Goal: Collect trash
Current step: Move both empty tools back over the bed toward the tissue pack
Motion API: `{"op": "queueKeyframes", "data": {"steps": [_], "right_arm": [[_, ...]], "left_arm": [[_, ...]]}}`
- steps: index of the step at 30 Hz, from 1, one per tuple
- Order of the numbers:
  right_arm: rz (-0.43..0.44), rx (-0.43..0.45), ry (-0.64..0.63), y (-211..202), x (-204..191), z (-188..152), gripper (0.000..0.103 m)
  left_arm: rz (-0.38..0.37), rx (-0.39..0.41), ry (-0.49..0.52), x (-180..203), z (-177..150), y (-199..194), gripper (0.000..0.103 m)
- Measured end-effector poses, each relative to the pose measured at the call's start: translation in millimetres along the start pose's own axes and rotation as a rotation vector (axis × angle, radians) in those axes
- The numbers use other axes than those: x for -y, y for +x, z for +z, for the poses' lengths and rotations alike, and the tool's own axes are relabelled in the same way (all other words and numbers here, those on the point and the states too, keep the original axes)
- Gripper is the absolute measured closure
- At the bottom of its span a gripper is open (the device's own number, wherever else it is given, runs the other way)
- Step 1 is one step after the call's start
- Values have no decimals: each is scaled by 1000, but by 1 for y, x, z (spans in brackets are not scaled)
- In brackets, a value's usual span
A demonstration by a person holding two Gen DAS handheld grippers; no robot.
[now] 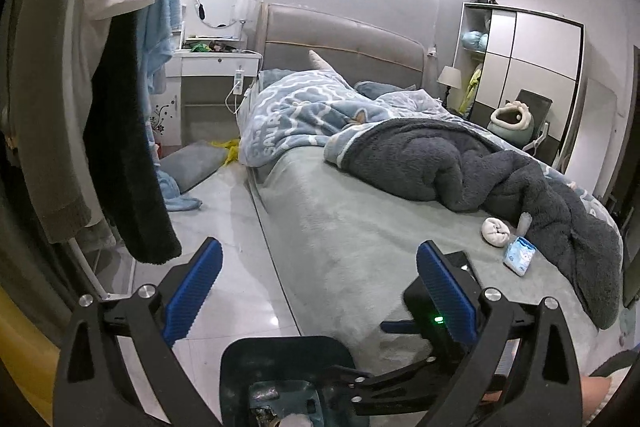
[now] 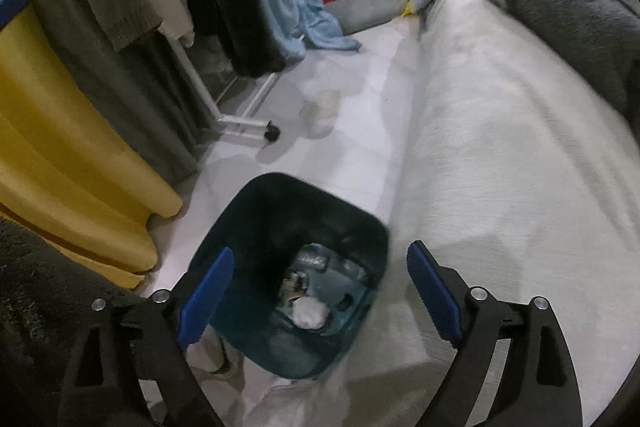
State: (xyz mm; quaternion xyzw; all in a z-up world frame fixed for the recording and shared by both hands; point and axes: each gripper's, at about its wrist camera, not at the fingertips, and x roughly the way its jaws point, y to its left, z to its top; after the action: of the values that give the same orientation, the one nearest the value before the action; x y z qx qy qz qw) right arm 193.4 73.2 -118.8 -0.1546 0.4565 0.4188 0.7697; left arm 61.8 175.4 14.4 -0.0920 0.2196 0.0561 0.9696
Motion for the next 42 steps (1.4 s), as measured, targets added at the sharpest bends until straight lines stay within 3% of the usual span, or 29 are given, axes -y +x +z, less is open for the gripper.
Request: {"op": "queueKeyframes", "data": {"steps": [7,19,42], "right_arm": [[-56,96,31,-42,29,-6,9],[-180,198,52,-91,68,-30,4],[-436,248,38,-134,135,-77,4]], "left_arm": [[-46,43,35,29,2,0,4],[-77,42,44,57,-1,14,4],[-165,-8,76,111,-10,54,4]]}}
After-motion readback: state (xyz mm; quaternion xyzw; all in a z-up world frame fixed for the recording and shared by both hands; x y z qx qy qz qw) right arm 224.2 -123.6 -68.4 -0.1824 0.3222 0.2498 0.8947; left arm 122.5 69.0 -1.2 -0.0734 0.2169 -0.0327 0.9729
